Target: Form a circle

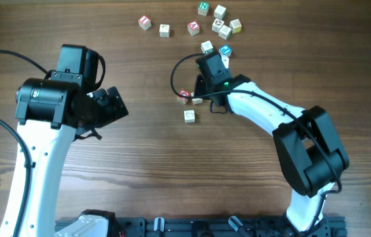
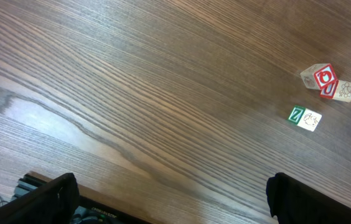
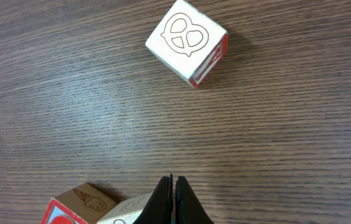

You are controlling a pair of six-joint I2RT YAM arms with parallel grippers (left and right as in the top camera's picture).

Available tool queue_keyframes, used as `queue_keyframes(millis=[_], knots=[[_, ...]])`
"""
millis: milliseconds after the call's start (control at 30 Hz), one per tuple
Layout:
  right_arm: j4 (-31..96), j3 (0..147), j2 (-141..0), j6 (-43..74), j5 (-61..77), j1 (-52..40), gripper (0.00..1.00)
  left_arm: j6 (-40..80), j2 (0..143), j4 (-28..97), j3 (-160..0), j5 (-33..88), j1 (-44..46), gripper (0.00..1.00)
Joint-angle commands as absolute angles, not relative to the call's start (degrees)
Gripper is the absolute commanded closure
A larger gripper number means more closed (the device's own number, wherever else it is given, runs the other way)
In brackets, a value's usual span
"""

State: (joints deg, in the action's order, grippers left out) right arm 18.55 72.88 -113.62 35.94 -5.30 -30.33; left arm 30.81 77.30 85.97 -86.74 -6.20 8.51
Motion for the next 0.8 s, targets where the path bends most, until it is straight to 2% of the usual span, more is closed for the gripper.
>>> queue_keyframes(millis=[0,767], knots=[[18.2,72.6,-115.7,34.7,-3.9,-30.4,0.95,31.8,76.9,86.0,-86.9,-7.2,8.5,0.00],[16.7,72.6,-116.1,32.9,-1.5,-30.4,0.96,31.8,76.9,86.0,-86.9,-7.2,8.5,0.00]])
